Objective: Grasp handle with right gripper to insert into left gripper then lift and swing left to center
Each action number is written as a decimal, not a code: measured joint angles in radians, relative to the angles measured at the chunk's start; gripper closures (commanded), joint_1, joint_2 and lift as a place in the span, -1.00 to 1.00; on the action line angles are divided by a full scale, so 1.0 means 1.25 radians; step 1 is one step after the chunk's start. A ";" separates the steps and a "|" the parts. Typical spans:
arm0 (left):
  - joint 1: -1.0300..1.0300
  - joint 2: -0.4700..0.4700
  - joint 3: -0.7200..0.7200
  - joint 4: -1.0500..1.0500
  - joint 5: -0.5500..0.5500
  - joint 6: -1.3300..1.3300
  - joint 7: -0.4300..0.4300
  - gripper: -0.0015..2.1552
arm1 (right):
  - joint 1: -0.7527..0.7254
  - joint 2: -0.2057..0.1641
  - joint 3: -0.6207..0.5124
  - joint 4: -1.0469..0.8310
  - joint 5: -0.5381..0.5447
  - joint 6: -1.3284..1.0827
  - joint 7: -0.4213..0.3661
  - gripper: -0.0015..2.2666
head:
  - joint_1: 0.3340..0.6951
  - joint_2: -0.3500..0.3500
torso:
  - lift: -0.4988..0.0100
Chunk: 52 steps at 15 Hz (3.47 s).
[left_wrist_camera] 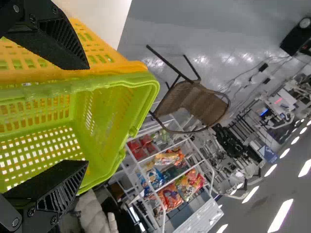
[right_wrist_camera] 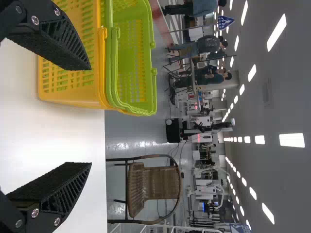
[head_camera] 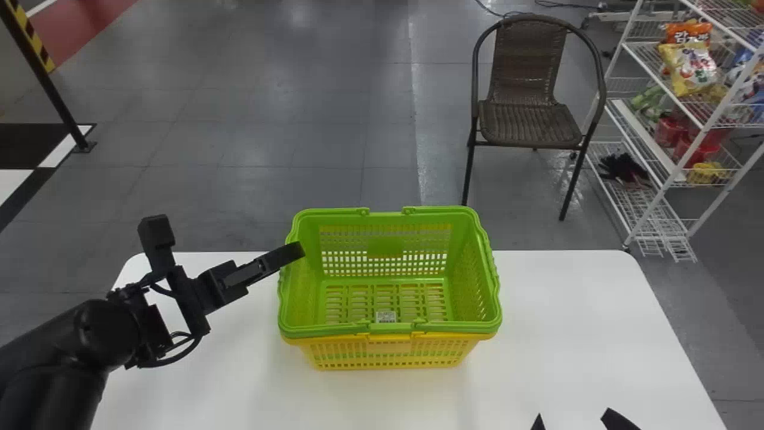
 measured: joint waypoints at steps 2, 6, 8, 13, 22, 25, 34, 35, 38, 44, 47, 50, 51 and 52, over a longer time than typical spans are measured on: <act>-0.015 0.002 -0.004 0.014 -0.007 0.008 -0.007 -0.88 | 0.002 0.000 -0.003 -0.001 0.000 0.000 0.000 -0.90 | 1.00 -0.01 | 0.96; -0.022 0.002 -0.009 0.018 -0.008 0.021 -0.009 -0.88 | 0.002 0.000 -0.008 0.001 0.000 0.000 0.000 -0.90 | 1.00 -0.04 | 0.96; -0.025 0.003 -0.009 0.018 -0.006 0.024 -0.010 -0.88 | 0.002 0.000 -0.009 0.002 -0.001 0.000 0.000 -0.90 | 1.00 -0.05 | 0.96; -0.040 0.006 -0.005 0.012 0.002 0.059 -0.016 -0.88 | 0.002 0.000 -0.011 0.006 -0.002 -0.001 0.000 -0.90 | 1.00 -0.06 | 0.96; -0.068 0.010 0.003 -0.043 0.048 0.231 -0.053 -0.88 | 0.002 0.001 -0.017 0.012 -0.004 -0.010 -0.001 -0.90 | 1.00 -0.20 | 0.96; -0.080 0.010 -0.004 -0.043 0.047 0.244 -0.062 -0.88 | 0.002 0.001 -0.018 0.015 -0.005 -0.013 -0.001 -0.90 | 1.00 -0.22 | 0.96; -0.146 0.006 -0.066 -0.043 0.042 0.326 -0.082 -0.88 | -0.037 0.004 -0.060 0.015 -0.015 -0.030 -0.002 -0.74 | 1.00 -0.46 | 0.96; -0.155 0.005 -0.071 -0.043 0.040 0.327 -0.083 -0.88 | -0.051 0.004 -0.068 0.015 -0.015 -0.022 -0.002 -0.55 | 1.00 -0.49 | 0.96; -0.174 0.004 -0.083 -0.036 0.038 0.339 -0.091 -0.88 | -0.097 0.003 -0.090 0.012 -0.019 0.025 -0.004 0.38 | 1.00 -0.55 | 0.96; -0.196 -0.001 -0.106 -0.036 0.035 0.362 -0.088 -0.88 | -0.219 -0.009 -0.089 0.023 0.035 0.160 -0.056 0.82 | 1.00 -0.61 | 0.96; -0.198 -0.005 -0.108 -0.036 0.038 0.365 -0.090 -0.88 | -0.295 -0.033 -0.048 0.065 0.098 0.218 -0.083 0.82 | 1.00 -0.55 | 0.96; -0.197 -0.006 -0.108 -0.036 0.043 0.369 -0.094 -0.88 | -0.364 -0.043 -0.013 0.114 0.158 0.269 -0.092 0.82 | 1.00 -0.50 | 0.96; -0.196 -0.006 -0.108 -0.036 0.044 0.370 -0.094 -0.88 | -0.385 -0.046 -0.004 0.131 0.174 0.286 -0.093 0.82 | 1.00 -0.47 | 0.96; -0.195 -0.006 -0.108 -0.036 0.045 0.370 -0.095 -0.88 | -0.405 -0.052 0.004 0.147 0.184 0.304 -0.093 0.82 | 1.00 -0.47 | 0.96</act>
